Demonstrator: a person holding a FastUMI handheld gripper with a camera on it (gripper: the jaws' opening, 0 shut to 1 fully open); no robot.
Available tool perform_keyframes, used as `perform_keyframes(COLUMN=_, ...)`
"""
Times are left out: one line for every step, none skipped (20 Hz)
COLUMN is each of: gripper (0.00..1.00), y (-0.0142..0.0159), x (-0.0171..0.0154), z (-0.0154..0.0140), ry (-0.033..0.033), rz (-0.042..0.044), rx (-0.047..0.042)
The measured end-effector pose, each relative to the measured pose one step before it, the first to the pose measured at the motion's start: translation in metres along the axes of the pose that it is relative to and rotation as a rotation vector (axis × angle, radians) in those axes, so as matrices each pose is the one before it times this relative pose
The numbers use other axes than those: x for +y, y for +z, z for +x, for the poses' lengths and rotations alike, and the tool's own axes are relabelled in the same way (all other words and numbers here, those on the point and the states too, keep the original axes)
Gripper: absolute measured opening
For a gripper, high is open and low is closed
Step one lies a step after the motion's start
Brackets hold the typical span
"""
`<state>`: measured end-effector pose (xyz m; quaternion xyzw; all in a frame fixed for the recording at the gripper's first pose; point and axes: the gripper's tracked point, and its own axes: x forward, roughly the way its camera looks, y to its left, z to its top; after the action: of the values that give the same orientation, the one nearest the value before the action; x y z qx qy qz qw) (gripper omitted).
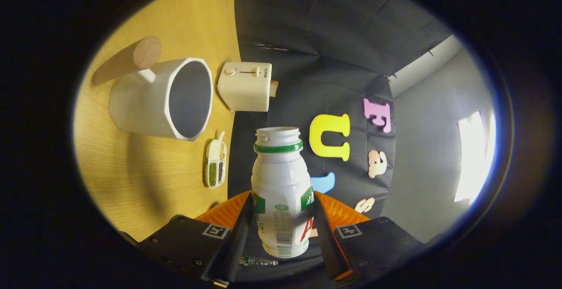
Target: Take the bottle from table, then pour the juice into the cup, finally place the bottle on the coaster
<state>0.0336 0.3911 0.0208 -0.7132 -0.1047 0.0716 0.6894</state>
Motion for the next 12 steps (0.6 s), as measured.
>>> perform_keyframes(gripper=0.74, y=0.00054, x=0.00069, z=0.00024, ry=0.00060, rz=-0.00294, rx=-0.00047)
perform_keyframes(gripper=0.74, y=0.00025, x=0.00045, z=-0.00048, ry=0.00174, rz=0.00063, rx=0.00048)
perform_keyframes(gripper=0.74, y=0.00020, x=-0.00044, z=0.00067, ry=0.00059, rz=0.00055, rx=-0.00134)
perform_keyframes(gripper=0.74, y=-0.00054, x=-0.00089, z=-0.00029, ry=-0.00190, rz=-0.00011, rx=0.00031)
perform_keyframes(gripper=0.74, y=0.00033, x=-0.00044, z=0.00002, ry=-0.00068, rz=-0.00117, rx=-0.00078)
perform_keyframes(gripper=0.74, y=-0.00012, x=-0.00127, z=0.00049, ry=-0.00166, rz=-0.00168, rx=-0.00055)
perform_keyframes(gripper=0.74, y=-0.00032, x=-0.00091, z=-0.00001, ry=-0.00208, rz=-0.00269, rx=0.00031)
perform_keyframes(gripper=0.74, y=-0.00002, x=-0.00148, z=-0.00022, ry=-0.00379, rz=-0.00325, rx=-0.00042)
perform_keyframes(gripper=0.74, y=-0.00001, x=-0.00189, z=-0.00031, ry=-0.00436, rz=-0.00487, rx=-0.00110)
perform_keyframes(gripper=0.74, y=-0.00066, x=-0.00161, z=-0.00026, ry=-0.00495, rz=-0.00489, rx=0.00039)
perform_keyframes(gripper=0.74, y=-0.00016, x=-0.00196, z=0.00082, ry=-0.00428, rz=-0.00415, rx=-0.00107)
perform_keyframes(gripper=0.74, y=-0.00041, x=-0.00154, z=-0.00091, ry=-0.00339, rz=-0.00232, rx=-0.00053)
